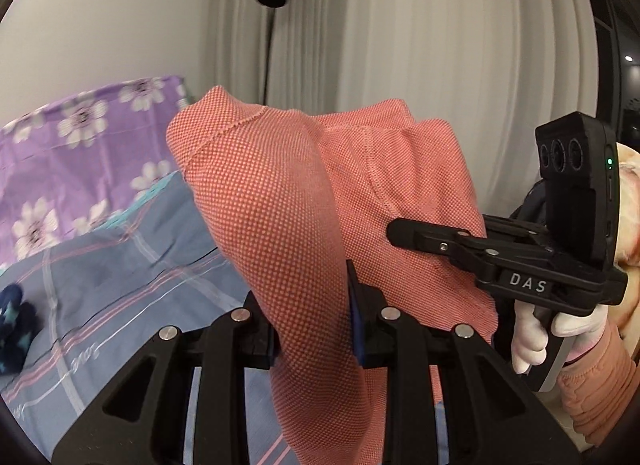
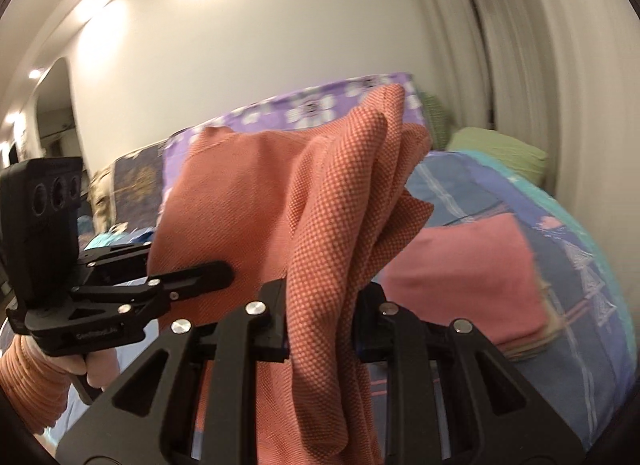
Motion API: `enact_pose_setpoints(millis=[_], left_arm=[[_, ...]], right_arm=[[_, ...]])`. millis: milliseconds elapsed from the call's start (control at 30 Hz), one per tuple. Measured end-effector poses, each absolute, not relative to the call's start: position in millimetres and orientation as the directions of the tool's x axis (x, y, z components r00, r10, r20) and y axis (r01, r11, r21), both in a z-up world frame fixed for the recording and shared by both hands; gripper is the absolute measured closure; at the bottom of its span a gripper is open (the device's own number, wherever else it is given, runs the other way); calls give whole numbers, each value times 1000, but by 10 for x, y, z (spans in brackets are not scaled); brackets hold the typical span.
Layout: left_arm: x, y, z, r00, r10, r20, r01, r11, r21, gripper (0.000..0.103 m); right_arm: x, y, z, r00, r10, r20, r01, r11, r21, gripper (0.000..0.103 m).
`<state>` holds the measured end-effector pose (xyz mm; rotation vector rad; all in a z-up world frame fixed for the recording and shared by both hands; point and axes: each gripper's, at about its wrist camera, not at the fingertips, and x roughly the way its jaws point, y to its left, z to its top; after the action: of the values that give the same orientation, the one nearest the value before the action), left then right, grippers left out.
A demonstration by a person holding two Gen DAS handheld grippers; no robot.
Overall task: Fold small clothes
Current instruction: 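Carry the folded shirt with both tools onto the stack of folded clothes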
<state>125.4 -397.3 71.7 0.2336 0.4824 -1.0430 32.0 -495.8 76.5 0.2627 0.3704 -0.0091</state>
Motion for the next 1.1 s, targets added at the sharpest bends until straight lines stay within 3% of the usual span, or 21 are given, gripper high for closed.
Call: enact_pose_setpoints(millis=[200, 500, 1100], left_arm=[[1371, -4385, 751, 371, -798, -474, 900, 434, -28, 75], [1620, -4886, 903, 318, -828, -463, 898, 420, -134, 76], [2118, -5263, 748, 328, -795, -511, 878, 456, -145, 75]], right_arm=[[326, -5277, 859, 925, -97, -367, 174, 967, 184, 82], [638, -5674, 1099, 884, -270, -382, 339, 932, 126, 82], [1427, -6127, 1089, 794, -322, -516, 416, 906, 75, 82]])
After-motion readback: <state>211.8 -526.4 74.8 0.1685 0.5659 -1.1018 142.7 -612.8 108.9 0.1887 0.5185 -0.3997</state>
